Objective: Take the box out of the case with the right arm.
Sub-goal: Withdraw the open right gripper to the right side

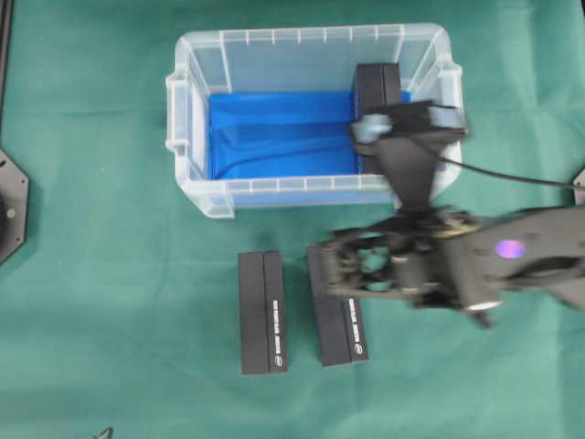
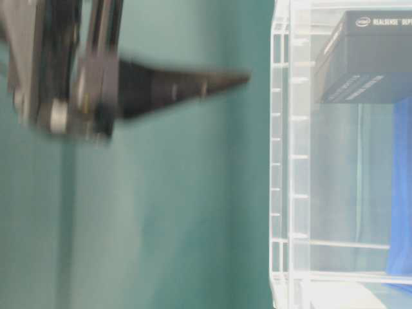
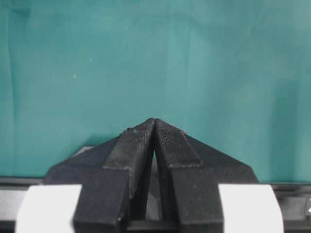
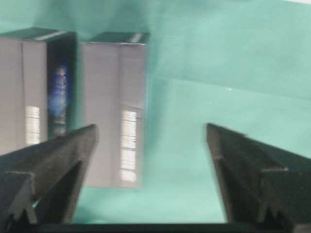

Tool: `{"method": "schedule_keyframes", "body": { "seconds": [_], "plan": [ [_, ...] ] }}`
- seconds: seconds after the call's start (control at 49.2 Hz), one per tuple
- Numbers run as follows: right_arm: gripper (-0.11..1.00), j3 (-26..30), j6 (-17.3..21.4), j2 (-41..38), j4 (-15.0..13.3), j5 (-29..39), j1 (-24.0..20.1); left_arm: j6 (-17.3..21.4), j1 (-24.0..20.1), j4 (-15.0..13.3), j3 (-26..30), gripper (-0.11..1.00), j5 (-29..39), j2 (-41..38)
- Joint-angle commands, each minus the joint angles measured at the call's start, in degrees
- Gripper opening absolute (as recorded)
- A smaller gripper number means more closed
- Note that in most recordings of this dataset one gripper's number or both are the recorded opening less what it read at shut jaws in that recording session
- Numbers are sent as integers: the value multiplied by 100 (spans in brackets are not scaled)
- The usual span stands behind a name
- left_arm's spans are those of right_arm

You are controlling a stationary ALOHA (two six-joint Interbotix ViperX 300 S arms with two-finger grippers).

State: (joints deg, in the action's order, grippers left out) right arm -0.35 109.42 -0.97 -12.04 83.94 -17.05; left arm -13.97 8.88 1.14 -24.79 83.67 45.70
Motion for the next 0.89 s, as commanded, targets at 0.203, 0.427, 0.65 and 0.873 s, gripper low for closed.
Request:
{"method": "schedule_keyframes", "body": {
  "seconds": [0.203,0.427,0.65,0.873],
  "plan": [
    [89,-1608,598,1635,-9,-255,-448,0,18,18,44,0,-35,-26],
    [89,-2496,853,2663,-18,-9,-844,9,18,18,44,0,-35,-18],
    [89,-2760,861,3032,-70,70,-896,26,18,9,44,0,-35,-26],
    [89,-2777,703,3059,-272,70,-756,9,18,18,44,0,-35,-26]
  ]
}}
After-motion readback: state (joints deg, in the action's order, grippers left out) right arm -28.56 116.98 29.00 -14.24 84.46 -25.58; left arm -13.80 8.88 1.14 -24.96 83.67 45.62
